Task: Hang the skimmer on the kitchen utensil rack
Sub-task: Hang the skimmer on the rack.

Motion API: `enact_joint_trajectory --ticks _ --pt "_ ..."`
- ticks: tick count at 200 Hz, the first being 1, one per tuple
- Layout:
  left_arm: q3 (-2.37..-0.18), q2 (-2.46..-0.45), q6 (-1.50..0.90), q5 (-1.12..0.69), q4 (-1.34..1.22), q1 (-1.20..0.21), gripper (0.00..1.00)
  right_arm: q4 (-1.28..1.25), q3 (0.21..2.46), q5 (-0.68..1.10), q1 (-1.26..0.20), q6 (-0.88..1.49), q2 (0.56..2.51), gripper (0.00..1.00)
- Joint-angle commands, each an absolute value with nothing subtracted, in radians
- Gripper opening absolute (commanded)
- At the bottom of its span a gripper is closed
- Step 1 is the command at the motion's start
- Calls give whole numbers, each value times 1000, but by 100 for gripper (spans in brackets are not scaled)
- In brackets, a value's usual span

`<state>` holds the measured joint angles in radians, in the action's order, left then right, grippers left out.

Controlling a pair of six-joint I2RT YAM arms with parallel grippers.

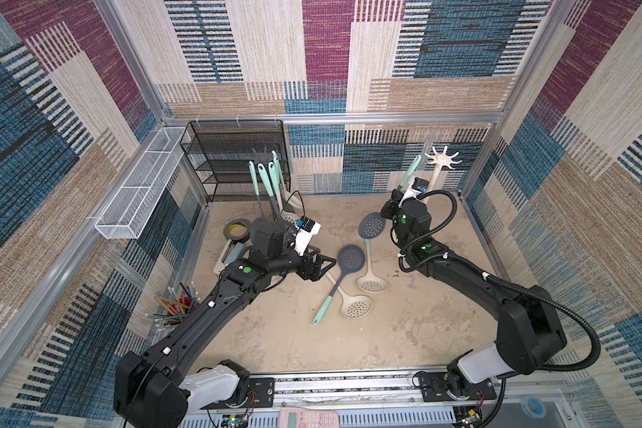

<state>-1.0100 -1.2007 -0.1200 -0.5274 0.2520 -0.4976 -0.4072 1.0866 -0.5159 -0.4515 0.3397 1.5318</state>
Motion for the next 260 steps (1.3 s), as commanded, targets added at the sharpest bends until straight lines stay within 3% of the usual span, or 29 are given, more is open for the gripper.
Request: enact_joint_trajectory --ticks 1,260 --pt "-1004 -1205 -120 -537 209 -496 82 -493 1118 -568 -447 353 1555 0" --pt "-997 -1228 -115 -607 189 -498 82 -315 1226 -477 -370 453 1632 0"
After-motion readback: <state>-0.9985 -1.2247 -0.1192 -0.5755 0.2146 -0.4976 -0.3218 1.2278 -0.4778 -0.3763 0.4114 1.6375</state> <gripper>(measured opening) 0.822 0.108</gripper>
